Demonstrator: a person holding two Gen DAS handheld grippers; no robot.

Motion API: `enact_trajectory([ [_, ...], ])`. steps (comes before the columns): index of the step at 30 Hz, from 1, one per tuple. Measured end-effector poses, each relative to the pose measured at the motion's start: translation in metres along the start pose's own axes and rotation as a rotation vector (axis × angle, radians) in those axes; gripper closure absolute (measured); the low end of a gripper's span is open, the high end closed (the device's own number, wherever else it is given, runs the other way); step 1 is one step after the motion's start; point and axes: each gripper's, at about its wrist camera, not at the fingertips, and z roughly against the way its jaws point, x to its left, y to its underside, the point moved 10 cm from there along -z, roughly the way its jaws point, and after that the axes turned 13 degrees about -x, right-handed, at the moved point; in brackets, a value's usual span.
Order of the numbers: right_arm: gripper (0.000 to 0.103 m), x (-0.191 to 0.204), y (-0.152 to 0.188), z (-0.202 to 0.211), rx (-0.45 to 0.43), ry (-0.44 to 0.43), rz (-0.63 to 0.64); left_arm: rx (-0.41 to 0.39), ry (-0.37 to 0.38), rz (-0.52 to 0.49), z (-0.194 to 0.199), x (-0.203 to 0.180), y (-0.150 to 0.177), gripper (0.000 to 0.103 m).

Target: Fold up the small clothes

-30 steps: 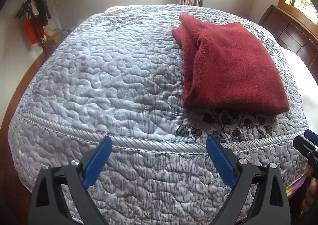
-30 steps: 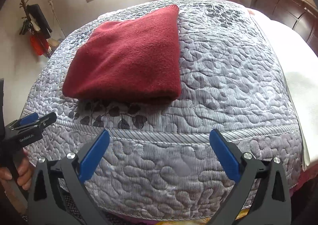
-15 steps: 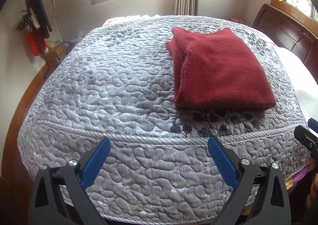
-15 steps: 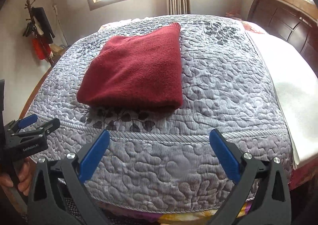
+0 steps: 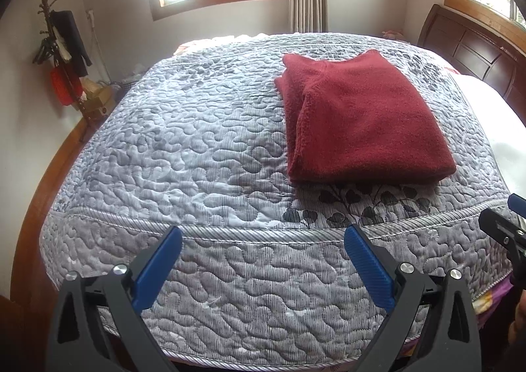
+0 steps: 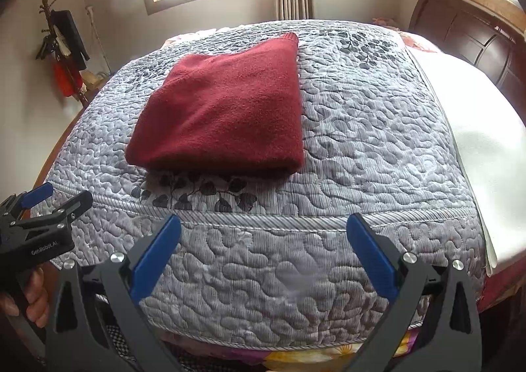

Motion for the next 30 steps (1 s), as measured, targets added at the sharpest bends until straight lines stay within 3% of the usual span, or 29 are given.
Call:
enact_trajectory([
  [30, 0.003, 0.006, 0.006, -0.011, 0.024, -0.001, 0.015, 0.037, 0.006, -0.005, -0.013, -0.001, 0.011, 0.004],
])
